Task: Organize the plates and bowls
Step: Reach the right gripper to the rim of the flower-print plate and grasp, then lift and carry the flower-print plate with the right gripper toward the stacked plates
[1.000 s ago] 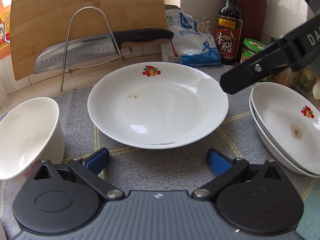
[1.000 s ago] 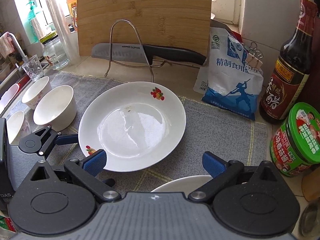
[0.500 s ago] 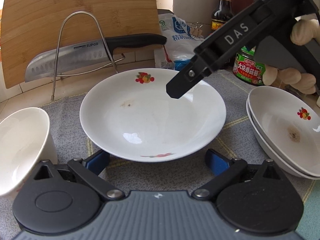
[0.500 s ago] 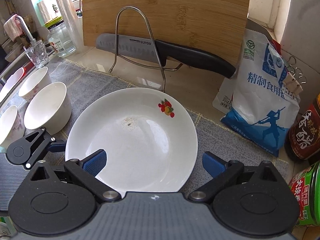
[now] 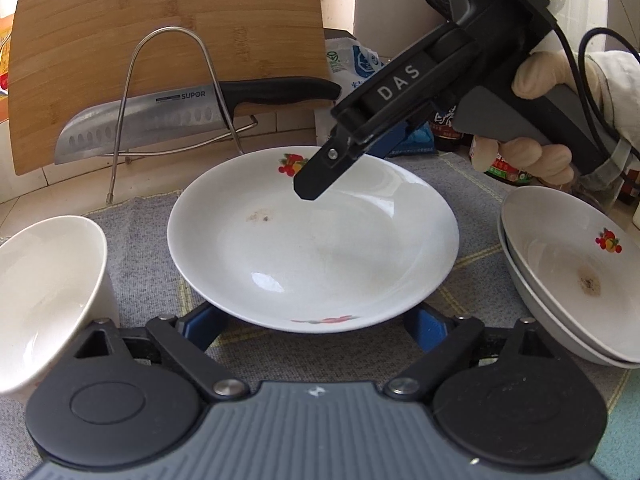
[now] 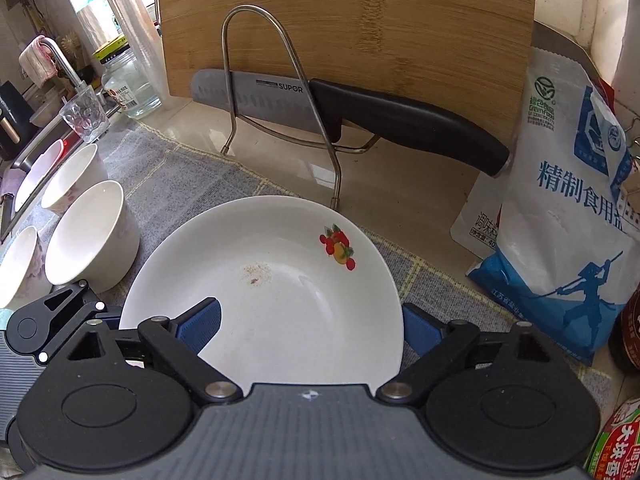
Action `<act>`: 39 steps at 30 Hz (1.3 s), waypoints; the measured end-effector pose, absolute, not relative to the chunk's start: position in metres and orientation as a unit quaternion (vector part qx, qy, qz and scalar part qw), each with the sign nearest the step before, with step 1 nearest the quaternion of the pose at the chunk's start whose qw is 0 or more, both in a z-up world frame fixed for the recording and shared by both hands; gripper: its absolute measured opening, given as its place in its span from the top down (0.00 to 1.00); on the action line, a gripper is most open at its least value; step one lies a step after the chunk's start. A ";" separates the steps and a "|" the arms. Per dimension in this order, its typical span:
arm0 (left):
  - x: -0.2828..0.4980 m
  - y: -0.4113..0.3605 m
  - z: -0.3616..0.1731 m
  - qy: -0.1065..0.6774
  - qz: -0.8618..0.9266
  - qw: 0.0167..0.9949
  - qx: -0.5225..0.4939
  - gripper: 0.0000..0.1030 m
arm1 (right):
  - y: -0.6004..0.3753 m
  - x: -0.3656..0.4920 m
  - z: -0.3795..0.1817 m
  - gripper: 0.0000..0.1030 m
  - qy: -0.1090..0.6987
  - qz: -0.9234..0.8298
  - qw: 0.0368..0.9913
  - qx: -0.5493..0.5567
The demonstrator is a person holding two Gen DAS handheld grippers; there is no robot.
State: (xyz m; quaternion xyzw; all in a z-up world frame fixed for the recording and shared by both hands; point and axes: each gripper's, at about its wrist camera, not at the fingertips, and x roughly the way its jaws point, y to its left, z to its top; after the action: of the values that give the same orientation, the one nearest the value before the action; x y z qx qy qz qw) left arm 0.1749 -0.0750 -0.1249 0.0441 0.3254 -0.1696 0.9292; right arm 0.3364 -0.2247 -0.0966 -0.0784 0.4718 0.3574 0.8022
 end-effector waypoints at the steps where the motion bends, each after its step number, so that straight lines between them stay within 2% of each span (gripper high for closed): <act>1: 0.175 -0.075 -0.125 0.326 -0.169 0.929 0.044 0.09 | -0.224 0.340 -0.098 0.09 0.474 0.360 0.800 -0.077; 4: 0.175 -0.076 -0.125 0.326 -0.167 0.929 0.046 0.09 | -0.220 0.349 -0.100 0.12 0.475 0.368 0.796 -0.076; 14: 0.174 -0.078 -0.125 0.327 -0.163 0.930 0.050 0.09 | -0.211 0.364 -0.101 0.14 0.472 0.393 0.785 -0.079; 39: 0.166 -0.072 -0.120 0.347 -0.181 0.918 0.065 0.09 | -0.217 0.356 -0.099 0.14 0.498 0.403 0.766 -0.049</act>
State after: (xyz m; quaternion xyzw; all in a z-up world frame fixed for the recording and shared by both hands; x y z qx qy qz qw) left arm 0.1662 -0.0722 -0.1202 0.0653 0.3471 -0.1814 0.9178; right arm 0.3557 -0.2165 -0.0992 -0.0494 0.4982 0.4032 0.7660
